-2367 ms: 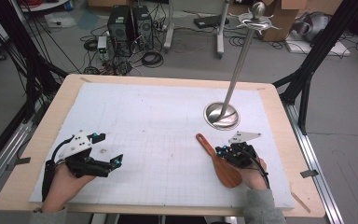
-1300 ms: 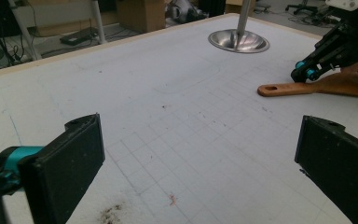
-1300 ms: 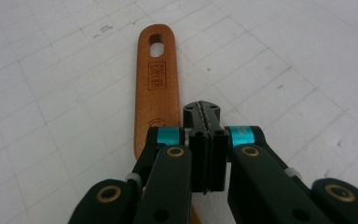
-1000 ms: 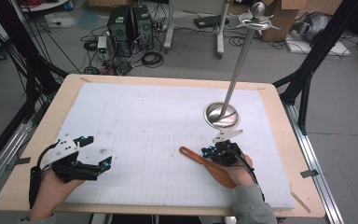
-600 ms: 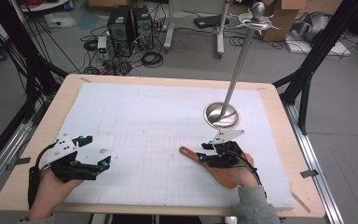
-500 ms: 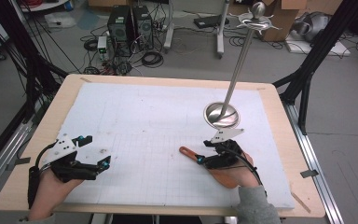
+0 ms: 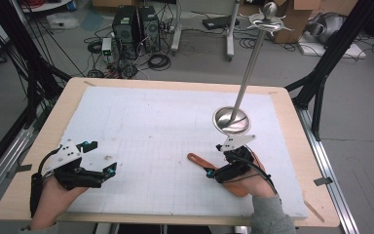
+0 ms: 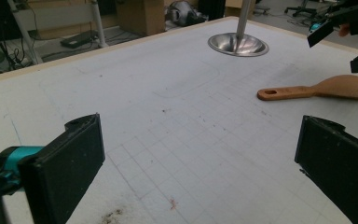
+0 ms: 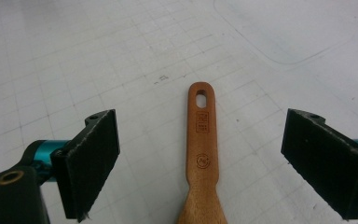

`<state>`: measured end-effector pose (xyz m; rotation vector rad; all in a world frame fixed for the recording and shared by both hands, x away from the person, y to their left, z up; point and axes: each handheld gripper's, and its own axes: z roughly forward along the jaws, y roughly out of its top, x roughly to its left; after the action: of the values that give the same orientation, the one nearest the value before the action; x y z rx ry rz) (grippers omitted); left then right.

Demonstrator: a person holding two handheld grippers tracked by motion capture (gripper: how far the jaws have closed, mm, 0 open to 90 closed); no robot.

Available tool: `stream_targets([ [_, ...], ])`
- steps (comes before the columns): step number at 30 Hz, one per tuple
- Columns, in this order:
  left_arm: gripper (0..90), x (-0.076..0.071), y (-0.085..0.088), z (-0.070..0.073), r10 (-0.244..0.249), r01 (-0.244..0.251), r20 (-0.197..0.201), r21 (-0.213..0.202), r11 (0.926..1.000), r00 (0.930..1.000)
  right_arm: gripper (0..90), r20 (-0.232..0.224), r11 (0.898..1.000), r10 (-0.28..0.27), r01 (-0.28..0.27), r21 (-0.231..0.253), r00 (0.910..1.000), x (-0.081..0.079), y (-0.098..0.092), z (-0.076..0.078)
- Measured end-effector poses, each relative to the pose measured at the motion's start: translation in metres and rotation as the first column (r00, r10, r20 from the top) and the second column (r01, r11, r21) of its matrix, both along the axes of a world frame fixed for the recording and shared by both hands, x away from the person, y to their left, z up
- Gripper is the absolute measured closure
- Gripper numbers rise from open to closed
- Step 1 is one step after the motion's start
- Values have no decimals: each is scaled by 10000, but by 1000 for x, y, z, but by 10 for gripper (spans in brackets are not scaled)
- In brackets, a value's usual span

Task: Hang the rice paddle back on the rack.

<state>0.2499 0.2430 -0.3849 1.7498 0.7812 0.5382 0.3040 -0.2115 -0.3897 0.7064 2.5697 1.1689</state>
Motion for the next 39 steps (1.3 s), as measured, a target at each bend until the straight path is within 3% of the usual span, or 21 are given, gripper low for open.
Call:
stream_targets([
  [2,18,0,0,0,-12,12,-21,-7,10000,10000,102,-28,9999,-11,11,-141,10000,2,1,-2],
  [4,18,-1,-1,2,-103,99,-124,-277,9996,9999,103,-107,9999,55,-57,-159,9999,3,2,-4],
  [7,19,-5,-2,8,-182,187,107,-473,9987,9998,139,-226,9999,130,-132,-103,9997,5,2,-5],
  [11,18,-7,0,12,-185,195,231,-421,9989,9996,140,-356,9994,28,-40,-333,9994,7,4,-8],
  [20,19,-9,2,8,-90,92,88,-194,9998,9999,163,-407,9981,7,-33,-616,9992,11,13,-13],
  [24,20,-10,5,6,-15,15,41,-161,9999,10000,177,-594,9934,-48,-20,-1147,9982,15,18,-19],
  [26,20,-11,6,5,19,-20,-23,-174,9998,10000,216,-707,9911,121,-213,-1315,9974,17,21,-22],
  [33,20,-13,9,5,-67,63,-116,-373,9993,9999,283,-1079,9858,-40,-142,-1674,9942,21,24,-29],
  [39,21,-14,11,4,-23,19,-170,-273,9996,9999,367,-1205,9819,-157,-75,-1891,9926,22,25,-32],
])
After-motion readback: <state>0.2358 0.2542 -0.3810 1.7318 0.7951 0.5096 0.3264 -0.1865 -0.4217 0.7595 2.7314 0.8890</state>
